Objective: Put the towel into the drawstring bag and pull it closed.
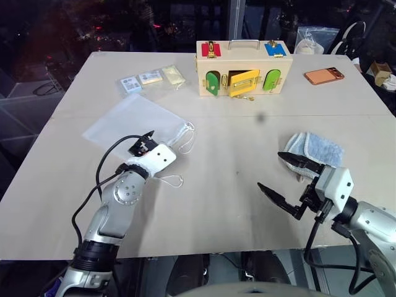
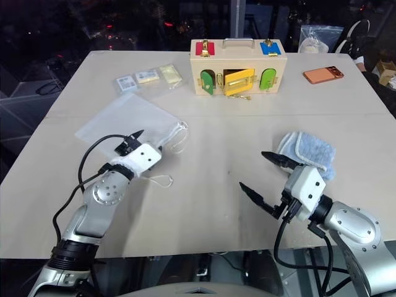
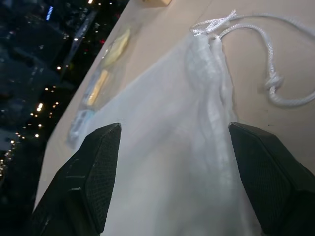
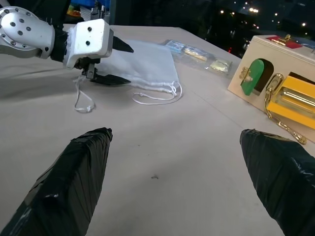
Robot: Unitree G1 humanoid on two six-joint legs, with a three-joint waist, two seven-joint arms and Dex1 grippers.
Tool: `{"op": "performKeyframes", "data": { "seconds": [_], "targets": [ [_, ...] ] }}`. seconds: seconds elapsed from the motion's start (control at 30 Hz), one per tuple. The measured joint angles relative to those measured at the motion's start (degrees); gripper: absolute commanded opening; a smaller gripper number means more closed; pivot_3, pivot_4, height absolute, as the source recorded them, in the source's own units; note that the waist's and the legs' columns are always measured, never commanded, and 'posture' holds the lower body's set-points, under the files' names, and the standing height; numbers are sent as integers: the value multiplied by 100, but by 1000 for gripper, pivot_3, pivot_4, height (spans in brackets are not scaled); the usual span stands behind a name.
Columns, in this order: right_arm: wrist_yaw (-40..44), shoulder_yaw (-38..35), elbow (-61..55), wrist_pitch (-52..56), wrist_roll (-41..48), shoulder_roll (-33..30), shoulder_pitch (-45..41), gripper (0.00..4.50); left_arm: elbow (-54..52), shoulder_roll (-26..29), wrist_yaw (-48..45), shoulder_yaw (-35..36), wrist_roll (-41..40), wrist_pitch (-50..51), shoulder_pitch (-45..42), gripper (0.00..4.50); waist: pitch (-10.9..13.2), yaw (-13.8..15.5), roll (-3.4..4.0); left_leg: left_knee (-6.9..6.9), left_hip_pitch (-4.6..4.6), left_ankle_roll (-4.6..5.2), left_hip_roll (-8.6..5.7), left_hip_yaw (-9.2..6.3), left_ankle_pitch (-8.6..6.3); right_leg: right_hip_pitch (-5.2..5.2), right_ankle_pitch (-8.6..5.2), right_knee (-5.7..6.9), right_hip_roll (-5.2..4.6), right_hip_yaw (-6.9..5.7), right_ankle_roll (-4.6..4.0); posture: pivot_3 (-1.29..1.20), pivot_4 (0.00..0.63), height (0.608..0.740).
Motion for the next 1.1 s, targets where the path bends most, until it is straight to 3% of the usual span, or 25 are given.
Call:
{"op": "performKeyframes", "data": {
  "seconds": [0.53, 0.83, 0.93, 1.1],
  "targets": [
    [-10, 4, 34, -17, -36, 21, 27, 4500, 304, 82, 287, -53, 573, -4, -25, 3562, 0, 2, 0, -2, 0, 0, 0, -1, 0, 0, -1, 0, -2, -4, -2, 0, 150, 740],
    [-100, 16, 37, -27, -88, 85, 78, 4500, 992, -22, 365, -128, 676, 454, -777, 3562, -1, -1, 0, -2, 3, 0, -1, 0, 0, 0, 8, 2, 11, -4, 14, 0, 150, 740],
    [-128, 16, 37, -11, -101, 90, 125, 4500, 1322, -19, 372, -128, 638, 510, -1025, 2783, -2, -3, 0, -2, 3, 0, -1, 2, 0, 0, 8, 2, 21, -3, 15, 0, 150, 740],
    [-331, 10, 34, 90, -104, 201, 163, 4500, 1677, -217, -148, 325, -333, 691, -1375, 514, -2, 2, 0, -1, 2, -1, -1, 1, 1, 0, 8, 3, 14, -4, 15, 0, 150, 740]
  ]
}}
